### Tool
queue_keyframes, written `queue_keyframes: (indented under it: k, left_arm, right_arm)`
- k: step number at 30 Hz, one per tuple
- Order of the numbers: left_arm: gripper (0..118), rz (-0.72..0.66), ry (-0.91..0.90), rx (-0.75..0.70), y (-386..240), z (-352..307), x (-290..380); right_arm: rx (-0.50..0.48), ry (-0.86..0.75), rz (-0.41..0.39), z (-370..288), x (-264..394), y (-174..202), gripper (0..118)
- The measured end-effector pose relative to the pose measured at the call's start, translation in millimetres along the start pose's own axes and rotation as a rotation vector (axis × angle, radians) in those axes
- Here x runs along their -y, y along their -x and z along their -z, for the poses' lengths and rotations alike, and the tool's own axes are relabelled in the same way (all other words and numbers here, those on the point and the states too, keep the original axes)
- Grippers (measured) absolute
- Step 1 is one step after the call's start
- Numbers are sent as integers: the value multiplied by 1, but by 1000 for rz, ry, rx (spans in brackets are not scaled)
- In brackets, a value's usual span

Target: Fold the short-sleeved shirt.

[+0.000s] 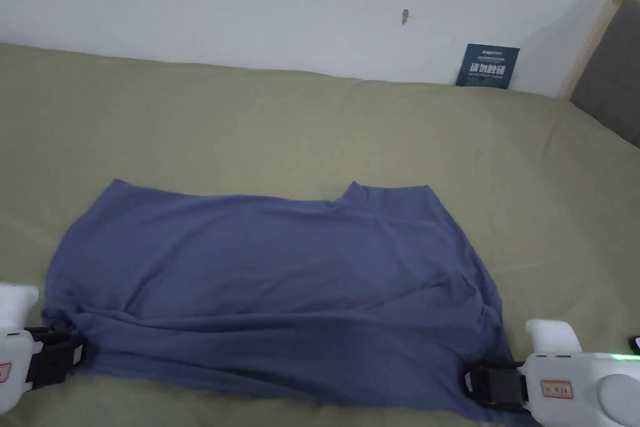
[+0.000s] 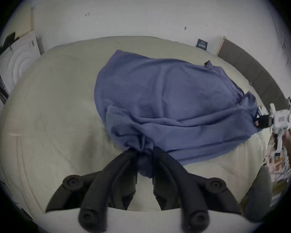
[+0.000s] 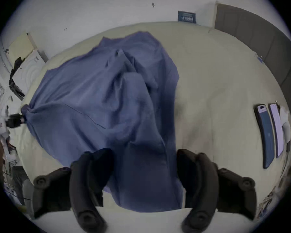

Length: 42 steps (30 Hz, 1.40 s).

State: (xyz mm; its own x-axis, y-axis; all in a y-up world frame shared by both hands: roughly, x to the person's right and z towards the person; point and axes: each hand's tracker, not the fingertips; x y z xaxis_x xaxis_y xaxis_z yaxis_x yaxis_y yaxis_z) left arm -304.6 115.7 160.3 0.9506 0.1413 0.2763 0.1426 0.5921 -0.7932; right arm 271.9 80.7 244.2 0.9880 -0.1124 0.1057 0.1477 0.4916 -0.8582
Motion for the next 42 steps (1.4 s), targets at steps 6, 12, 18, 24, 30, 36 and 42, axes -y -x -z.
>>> queue_keyframes:
  k: [6, 12, 18, 24, 30, 36, 42]
  left_arm:
    - [16, -41, -20, 26, 8, -14, 3]
    - [14, -42, -58, 68, 7, -46, 4]
    - [13, -122, -72, 112, 9, -87, 29]
    - [13, -99, 38, 80, -5, -108, 95]
    - [12, -153, 144, 44, -4, -98, 151]
    - [12, -224, 128, -39, 17, -116, 155]
    - [20, -172, 10, -85, -7, -155, 143]
  right_arm:
    - [41, -61, -19, -38, 3, 9, 3]
    - [-53, -135, -19, -91, 0, 9, 3]
    - [-78, -99, -4, -122, 21, 0, 3]
    - [-67, -5, -63, -142, 73, 5, 3]
    - [-34, 113, -68, -117, 111, -6, 3]
    - [-71, 103, 47, -105, 122, -27, 3]
    - [51, -44, -109, -156, 114, -9, 79]
